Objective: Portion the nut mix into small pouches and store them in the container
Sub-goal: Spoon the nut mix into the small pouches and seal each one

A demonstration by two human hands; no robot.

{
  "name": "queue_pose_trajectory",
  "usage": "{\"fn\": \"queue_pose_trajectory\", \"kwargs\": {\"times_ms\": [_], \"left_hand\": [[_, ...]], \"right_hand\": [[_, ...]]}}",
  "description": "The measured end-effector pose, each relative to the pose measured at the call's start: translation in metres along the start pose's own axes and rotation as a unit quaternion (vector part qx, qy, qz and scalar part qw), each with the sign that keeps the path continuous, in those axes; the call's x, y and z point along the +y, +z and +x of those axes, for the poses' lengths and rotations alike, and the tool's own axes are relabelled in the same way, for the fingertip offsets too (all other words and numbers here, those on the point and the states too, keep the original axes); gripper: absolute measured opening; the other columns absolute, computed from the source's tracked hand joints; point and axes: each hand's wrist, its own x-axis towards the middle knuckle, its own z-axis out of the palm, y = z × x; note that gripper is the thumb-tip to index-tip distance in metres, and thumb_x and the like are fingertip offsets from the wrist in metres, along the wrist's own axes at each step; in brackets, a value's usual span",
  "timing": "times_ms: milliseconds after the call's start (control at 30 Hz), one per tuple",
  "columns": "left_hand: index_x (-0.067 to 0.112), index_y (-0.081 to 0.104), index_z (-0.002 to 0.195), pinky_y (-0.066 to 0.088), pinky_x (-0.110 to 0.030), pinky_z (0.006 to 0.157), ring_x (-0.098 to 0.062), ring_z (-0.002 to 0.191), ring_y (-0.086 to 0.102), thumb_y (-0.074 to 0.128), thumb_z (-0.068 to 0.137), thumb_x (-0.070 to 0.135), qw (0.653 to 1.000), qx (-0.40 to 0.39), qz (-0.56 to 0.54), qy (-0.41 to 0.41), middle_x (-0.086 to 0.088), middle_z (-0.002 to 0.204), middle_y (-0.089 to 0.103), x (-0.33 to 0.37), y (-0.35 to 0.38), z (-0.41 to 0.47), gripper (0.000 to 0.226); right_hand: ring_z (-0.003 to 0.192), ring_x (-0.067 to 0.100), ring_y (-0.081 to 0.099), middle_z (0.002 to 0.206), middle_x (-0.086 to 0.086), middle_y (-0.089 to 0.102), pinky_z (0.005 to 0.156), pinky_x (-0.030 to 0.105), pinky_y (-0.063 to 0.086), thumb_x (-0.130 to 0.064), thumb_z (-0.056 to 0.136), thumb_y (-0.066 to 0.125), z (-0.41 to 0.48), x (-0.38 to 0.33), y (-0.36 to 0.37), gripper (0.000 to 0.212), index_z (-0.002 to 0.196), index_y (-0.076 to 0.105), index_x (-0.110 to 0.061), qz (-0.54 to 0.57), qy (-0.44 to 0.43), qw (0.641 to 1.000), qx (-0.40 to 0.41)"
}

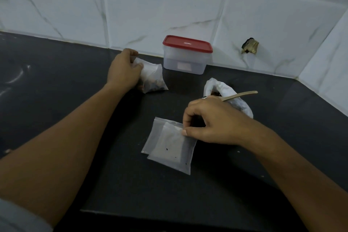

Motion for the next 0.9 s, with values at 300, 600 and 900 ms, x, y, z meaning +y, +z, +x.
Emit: {"fn": "queue_pose_trajectory", "kwargs": {"times_ms": [300,600,900], "left_hand": [[0.021,0.058,0.133,0.045,-0.025,0.091,-0.018,0.126,0.05,0.064,0.099,0.028,0.977,0.122,0.073,0.159,-0.002,0.138,0.052,0.039,-0.003,-0.016,0.035],[0.013,0.068,0.1,0.052,-0.02,0.068,-0.01,0.081,0.064,0.064,0.1,0.025,0.95,-0.042,-0.066,0.302,0.004,0.09,0.068,0.09,0.021,-0.072,0.013],[0.006,0.07,0.098,0.055,-0.021,0.061,-0.007,0.068,0.068,0.065,0.099,0.027,0.935,-0.254,-0.175,0.176,0.001,0.082,0.074,0.092,0.037,-0.089,0.022]], "right_hand": [[0.085,0.005,0.067,0.088,-0.008,0.07,0.075,0.017,0.055,-0.019,0.096,0.07,-0.004,0.012,-0.009,0.004,0.095,0.068,-0.022,0.187,0.035,0.975,0.118],[0.062,0.014,0.067,0.088,0.012,0.073,0.053,0.028,0.054,-0.004,0.093,0.073,-0.008,0.041,-0.015,0.026,0.115,0.065,-0.015,0.392,0.179,0.857,0.283],[0.081,0.018,0.073,0.096,0.008,0.077,0.067,0.037,0.059,-0.01,0.091,0.077,-0.007,0.038,-0.008,0.019,0.108,0.071,-0.014,0.409,0.113,0.876,0.231]]}}
